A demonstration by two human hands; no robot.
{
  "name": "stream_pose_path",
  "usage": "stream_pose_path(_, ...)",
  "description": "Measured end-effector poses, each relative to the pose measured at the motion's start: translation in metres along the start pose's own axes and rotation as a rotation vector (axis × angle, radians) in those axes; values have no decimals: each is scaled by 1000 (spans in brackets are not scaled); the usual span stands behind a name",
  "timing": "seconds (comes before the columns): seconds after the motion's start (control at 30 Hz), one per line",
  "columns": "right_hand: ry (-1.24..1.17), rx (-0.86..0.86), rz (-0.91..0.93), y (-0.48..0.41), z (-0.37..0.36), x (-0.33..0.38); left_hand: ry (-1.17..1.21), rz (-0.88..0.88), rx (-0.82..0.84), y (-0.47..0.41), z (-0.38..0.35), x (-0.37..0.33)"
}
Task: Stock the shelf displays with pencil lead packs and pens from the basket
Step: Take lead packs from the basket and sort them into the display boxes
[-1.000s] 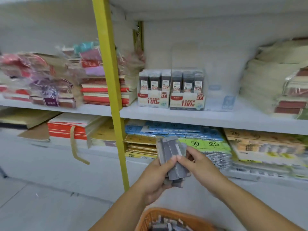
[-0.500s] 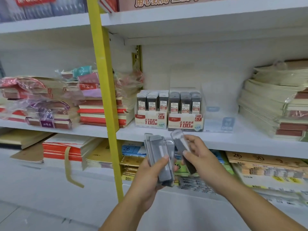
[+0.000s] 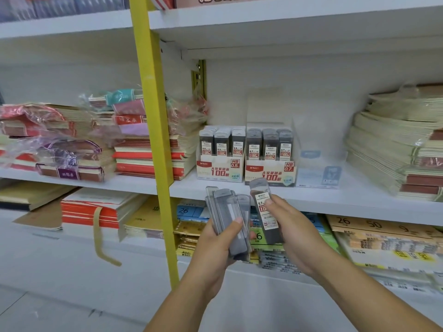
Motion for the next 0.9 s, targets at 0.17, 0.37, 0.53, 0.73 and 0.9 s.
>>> stream_pose_path(0.17, -75, 61, 13, 3, 1, 3, 10, -2, 0, -1, -1, -1)
stream_pose_path(0.37, 313, -134, 251, 0, 9, 43, 2, -26, -1, -8, 1, -6)
stream_pose_path(0.53, 549, -198, 621, -29, 31, 144, 41, -101, 19, -23, -2, -19)
stream_pose_path(0.73, 1125, -228, 664, -72, 38, 167, 42, -126, 24, -38, -10, -21)
stream_pose_path(0.9, 1244, -202, 595, -95, 46, 160, 67, -122, 23, -44, -15, -19)
Point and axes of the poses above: each hand's wrist, its own y-axis away from the middle knuckle, its own z-axis out of the back of the hand, x = y × z, the point moved 2 cm from there along -y, towards the middle knuckle, and after that the axes turned 10 degrees about -y, right-handed, at the moved point
